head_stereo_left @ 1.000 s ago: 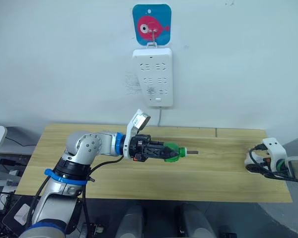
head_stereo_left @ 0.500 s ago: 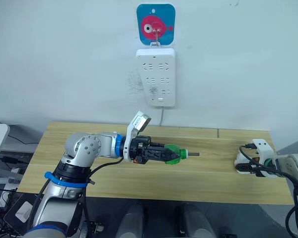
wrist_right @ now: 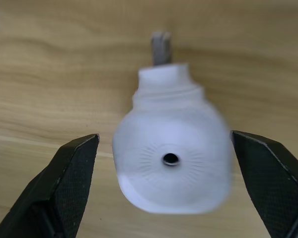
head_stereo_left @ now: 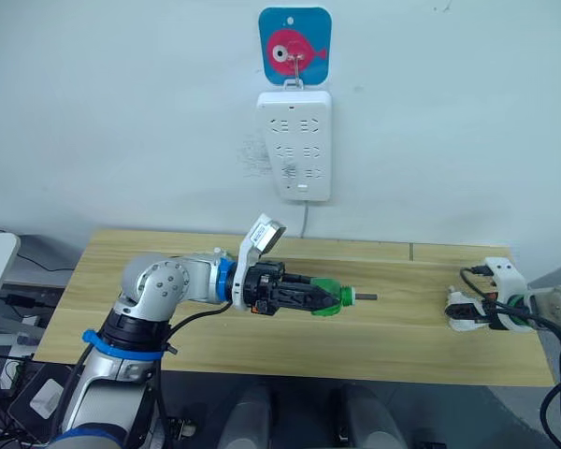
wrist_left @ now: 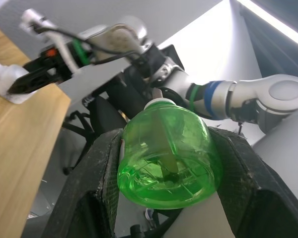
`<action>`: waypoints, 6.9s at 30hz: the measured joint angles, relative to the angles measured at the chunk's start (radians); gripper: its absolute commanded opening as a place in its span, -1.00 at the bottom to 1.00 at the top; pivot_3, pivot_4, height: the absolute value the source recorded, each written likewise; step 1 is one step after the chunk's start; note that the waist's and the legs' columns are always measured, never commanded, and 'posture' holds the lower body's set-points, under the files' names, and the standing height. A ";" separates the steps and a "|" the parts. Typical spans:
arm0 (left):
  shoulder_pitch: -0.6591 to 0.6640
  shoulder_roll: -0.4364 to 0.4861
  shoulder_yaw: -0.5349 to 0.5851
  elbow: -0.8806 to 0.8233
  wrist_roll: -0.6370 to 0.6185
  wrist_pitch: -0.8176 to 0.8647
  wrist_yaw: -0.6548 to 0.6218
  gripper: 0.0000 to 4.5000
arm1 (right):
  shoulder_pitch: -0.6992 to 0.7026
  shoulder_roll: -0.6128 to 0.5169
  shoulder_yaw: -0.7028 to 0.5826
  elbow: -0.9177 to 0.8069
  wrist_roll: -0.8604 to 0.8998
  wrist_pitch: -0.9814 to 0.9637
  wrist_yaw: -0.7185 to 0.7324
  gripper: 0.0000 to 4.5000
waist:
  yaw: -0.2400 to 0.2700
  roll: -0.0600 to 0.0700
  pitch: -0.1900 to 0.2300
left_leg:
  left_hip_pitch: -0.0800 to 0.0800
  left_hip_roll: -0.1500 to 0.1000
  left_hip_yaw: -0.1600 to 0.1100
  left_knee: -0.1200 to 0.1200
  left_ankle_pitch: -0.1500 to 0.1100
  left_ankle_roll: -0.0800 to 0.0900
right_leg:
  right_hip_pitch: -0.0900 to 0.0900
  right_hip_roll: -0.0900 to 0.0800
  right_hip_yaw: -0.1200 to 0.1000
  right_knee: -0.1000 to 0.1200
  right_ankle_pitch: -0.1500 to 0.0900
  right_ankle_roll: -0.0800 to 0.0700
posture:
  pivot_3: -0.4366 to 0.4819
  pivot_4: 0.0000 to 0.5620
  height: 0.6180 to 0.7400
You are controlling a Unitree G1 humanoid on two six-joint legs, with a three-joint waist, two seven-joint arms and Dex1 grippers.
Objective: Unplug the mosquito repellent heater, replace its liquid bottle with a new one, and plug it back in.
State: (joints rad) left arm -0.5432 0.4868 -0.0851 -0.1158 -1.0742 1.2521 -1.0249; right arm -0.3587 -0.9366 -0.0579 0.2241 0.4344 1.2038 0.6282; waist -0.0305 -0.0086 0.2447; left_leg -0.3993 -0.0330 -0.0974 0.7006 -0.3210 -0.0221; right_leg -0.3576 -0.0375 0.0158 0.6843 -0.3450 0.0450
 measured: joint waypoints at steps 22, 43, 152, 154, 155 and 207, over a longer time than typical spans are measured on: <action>0.129 -0.341 -0.174 0.131 0.816 -1.238 0.214 0.01 | 0.030 0.448 -0.445 -0.428 1.330 0.137 -0.841 0.98 | -0.003 0.000 -0.001 | -0.001 0.000 0.001 -0.002 0.001 0.000 | 0.000 -0.001 0.000 0.000 0.001 0.000 | -0.19 -0.17 1.00; 0.125 -0.355 -0.186 0.119 0.812 -1.238 0.184 0.01 | 0.075 0.392 -0.215 -0.533 1.512 -0.186 -0.978 -0.41 | -0.015 0.000 0.000 | 0.000 0.000 0.000 -0.002 0.003 0.002 | 0.000 0.000 0.000 0.003 0.001 0.000 | -0.19 -0.13 1.00; 0.144 -0.347 0.209 0.986 1.055 -1.662 0.968 1.00 | -0.257 0.412 0.296 -0.683 -0.055 -0.412 0.151 0.98 | -0.002 -0.012 0.023 | -0.002 -0.006 -0.009 -0.006 0.011 -0.008 | -0.011 -0.005 -0.003 0.012 0.001 -0.001 | -0.13 0.06 1.00; 0.125 -0.340 0.209 1.019 1.054 -1.675 0.964 1.00 | -0.258 0.415 0.295 -0.684 -0.054 -0.407 0.147 0.98 | -0.002 -0.012 0.023 | -0.001 -0.006 -0.009 -0.006 0.011 -0.009 | -0.011 -0.005 -0.003 0.013 0.001 -0.001 | -0.13 0.06 1.00; 0.112 -0.336 0.209 1.036 1.052 -1.678 0.958 1.00 | -0.258 0.417 0.295 -0.684 -0.054 -0.405 0.144 0.98 | -0.003 -0.012 0.023 | -0.001 -0.006 -0.009 -0.006 0.012 -0.009 | -0.011 -0.005 -0.003 0.013 0.001 -0.001 | -0.13 0.06 1.00; -0.164 -0.140 -0.192 0.511 0.807 -1.175 -0.345 0.01 | 0.007 0.439 0.197 -0.698 0.020 -0.566 0.116 0.11 | -0.029 -0.010 0.023 | -0.005 -0.007 -0.009 -0.006 0.013 -0.009 | -0.015 -0.006 -0.005 0.013 0.002 -0.001 | -0.30 -0.19 1.00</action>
State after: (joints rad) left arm -0.7075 0.3472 -0.2775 0.3951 -0.2669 0.0769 -1.3698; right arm -0.3520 -0.4976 0.1390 -0.4734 0.4545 0.6374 0.7439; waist -0.0592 -0.0190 0.2680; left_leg -0.4047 -0.0405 -0.1059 0.6944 -0.3076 -0.0316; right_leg -0.3723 -0.0437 0.0110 0.6970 -0.3435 0.0437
